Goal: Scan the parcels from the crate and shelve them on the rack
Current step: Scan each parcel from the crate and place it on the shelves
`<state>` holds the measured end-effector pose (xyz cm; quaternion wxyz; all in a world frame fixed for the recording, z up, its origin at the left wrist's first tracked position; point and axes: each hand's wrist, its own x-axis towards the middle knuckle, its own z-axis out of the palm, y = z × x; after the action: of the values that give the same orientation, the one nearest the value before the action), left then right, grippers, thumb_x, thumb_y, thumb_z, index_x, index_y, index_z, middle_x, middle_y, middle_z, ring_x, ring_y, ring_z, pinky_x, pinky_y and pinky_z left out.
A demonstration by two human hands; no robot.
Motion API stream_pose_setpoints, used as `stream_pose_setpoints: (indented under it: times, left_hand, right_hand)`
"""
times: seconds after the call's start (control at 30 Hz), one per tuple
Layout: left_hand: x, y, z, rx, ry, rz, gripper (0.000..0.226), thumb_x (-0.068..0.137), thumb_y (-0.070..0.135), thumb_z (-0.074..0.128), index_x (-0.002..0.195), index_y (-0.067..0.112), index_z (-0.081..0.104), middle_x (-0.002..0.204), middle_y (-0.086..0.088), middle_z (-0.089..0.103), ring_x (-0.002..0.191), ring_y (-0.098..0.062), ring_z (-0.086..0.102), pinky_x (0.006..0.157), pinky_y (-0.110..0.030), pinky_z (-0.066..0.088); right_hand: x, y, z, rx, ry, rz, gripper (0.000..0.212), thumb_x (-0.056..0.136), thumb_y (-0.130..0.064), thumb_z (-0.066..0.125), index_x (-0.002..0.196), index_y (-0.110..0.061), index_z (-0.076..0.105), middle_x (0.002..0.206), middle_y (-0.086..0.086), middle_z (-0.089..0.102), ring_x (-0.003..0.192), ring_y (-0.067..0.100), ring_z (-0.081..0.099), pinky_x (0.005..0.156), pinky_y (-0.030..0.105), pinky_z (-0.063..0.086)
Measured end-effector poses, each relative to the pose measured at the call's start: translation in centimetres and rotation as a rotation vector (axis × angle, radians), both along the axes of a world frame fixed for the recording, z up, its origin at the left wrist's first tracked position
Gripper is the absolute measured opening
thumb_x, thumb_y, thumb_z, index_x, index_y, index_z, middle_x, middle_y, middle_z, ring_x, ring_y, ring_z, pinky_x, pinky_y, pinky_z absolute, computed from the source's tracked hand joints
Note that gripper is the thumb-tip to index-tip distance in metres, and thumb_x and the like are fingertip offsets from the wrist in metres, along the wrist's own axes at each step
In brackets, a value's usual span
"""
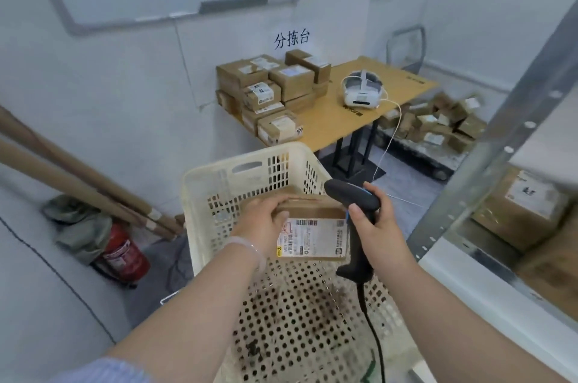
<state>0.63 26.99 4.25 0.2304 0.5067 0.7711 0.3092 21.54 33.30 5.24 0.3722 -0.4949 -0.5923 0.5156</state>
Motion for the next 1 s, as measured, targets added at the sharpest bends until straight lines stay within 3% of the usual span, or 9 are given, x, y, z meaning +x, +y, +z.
stream_pose_setpoints:
  times: [0.07,0.13,0.27,0.37,0.47,0.57,0.67,0.77,1.0]
  left_hand:
    - [1.1,0.1,1.2,-0.008,-0.029,-0.008,0.037,0.102,0.029,0.053,0.138,0.037,0.054,0.123,0.003,0.054,0.100,-0.011,0.059,0.086,-0.022,0.050]
    - [2.2,0.2,2.1,0.007,-0.013,-0.021,0.041,0.101,0.026,0.055,0.140,0.033,0.052,0.130,0.000,0.059,0.112,-0.017,0.059,0.102,-0.037,0.049]
    - [4.8,-0.2,3.1,0.090,-0.014,-0.072,0.056,0.098,0.020,0.060,0.147,0.038,0.040,0.138,0.003,0.054,0.117,-0.015,0.057,0.103,-0.038,0.049]
    - [6.7,-0.6,3.3,0.085,0.025,-0.191,0.080,0.089,0.024,0.073,0.152,0.044,0.028,0.150,0.006,0.038,0.132,-0.014,0.045,0.114,-0.041,0.039]
    - [8.9,-0.7,3.7,0.034,0.064,-0.257,0.113,0.074,0.035,0.086,0.154,0.051,0.008,0.157,0.016,0.016,0.143,-0.016,0.027,0.121,-0.047,0.027]
    - [11.3,-0.6,4.1,0.014,0.194,-0.296,0.129,0.067,0.041,0.089,0.150,0.057,-0.009,0.157,0.023,-0.006,0.149,-0.019,0.009,0.124,-0.048,0.015]
    - [14.0,-0.4,4.5,0.059,0.276,-0.322,0.132,0.067,0.042,0.089,0.149,0.056,-0.013,0.151,0.030,-0.019,0.151,-0.018,-0.003,0.122,-0.044,0.007]
    - [16.6,-0.4,4.9,0.114,0.343,-0.364,0.131,0.067,0.043,0.088,0.152,0.050,-0.011,0.152,0.029,-0.022,0.150,-0.016,-0.003,0.114,-0.035,0.003]
    - [21.3,-0.8,7.3,0.154,0.445,-0.501,0.125,0.072,0.044,0.082,0.156,0.038,-0.011,0.154,0.017,-0.015,0.149,-0.024,0.006,0.122,-0.044,0.020]
  right_hand:
    - [0.9,-0.8,0.5,0.007,0.004,-0.003,0.040,0.097,-0.035,0.059,0.123,-0.060,0.041,0.115,-0.017,0.063,0.095,0.006,0.067,0.085,0.034,0.055]
    - [1.7,-1.3,1.2,0.023,-0.001,-0.010,0.042,0.097,-0.036,0.059,0.127,-0.057,0.039,0.115,-0.020,0.060,0.097,0.007,0.066,0.084,0.034,0.054]
    - [3.5,-1.3,2.9,0.055,-0.038,-0.058,0.041,0.097,-0.038,0.058,0.126,-0.056,0.035,0.113,-0.019,0.059,0.091,0.008,0.066,0.078,0.033,0.055]
    - [5.4,-0.8,4.0,0.062,-0.030,-0.105,0.041,0.097,-0.037,0.058,0.127,-0.055,0.036,0.115,-0.010,0.062,0.092,0.015,0.068,0.084,0.043,0.057]
    - [7.7,-0.6,5.0,0.079,-0.035,-0.134,0.040,0.097,-0.039,0.058,0.125,-0.056,0.035,0.118,-0.005,0.064,0.095,0.019,0.068,0.085,0.045,0.057]
    - [10.5,-0.8,5.7,0.098,-0.036,-0.163,0.039,0.097,-0.039,0.058,0.123,-0.056,0.034,0.117,-0.005,0.064,0.097,0.019,0.067,0.089,0.048,0.056]
    - [13.5,-1.2,6.7,0.108,-0.024,-0.187,0.041,0.097,-0.037,0.058,0.124,-0.056,0.034,0.118,-0.007,0.062,0.098,0.017,0.066,0.088,0.044,0.056]
    - [16.5,-1.6,7.7,0.115,0.006,-0.210,0.044,0.097,-0.034,0.059,0.132,-0.050,0.036,0.112,-0.010,0.063,0.091,0.011,0.067,0.078,0.035,0.057]
    - [22.3,-3.1,9.4,0.170,0.035,-0.267,0.038,0.098,-0.033,0.057,0.127,-0.049,0.038,0.108,-0.011,0.063,0.092,0.011,0.066,0.078,0.035,0.055]
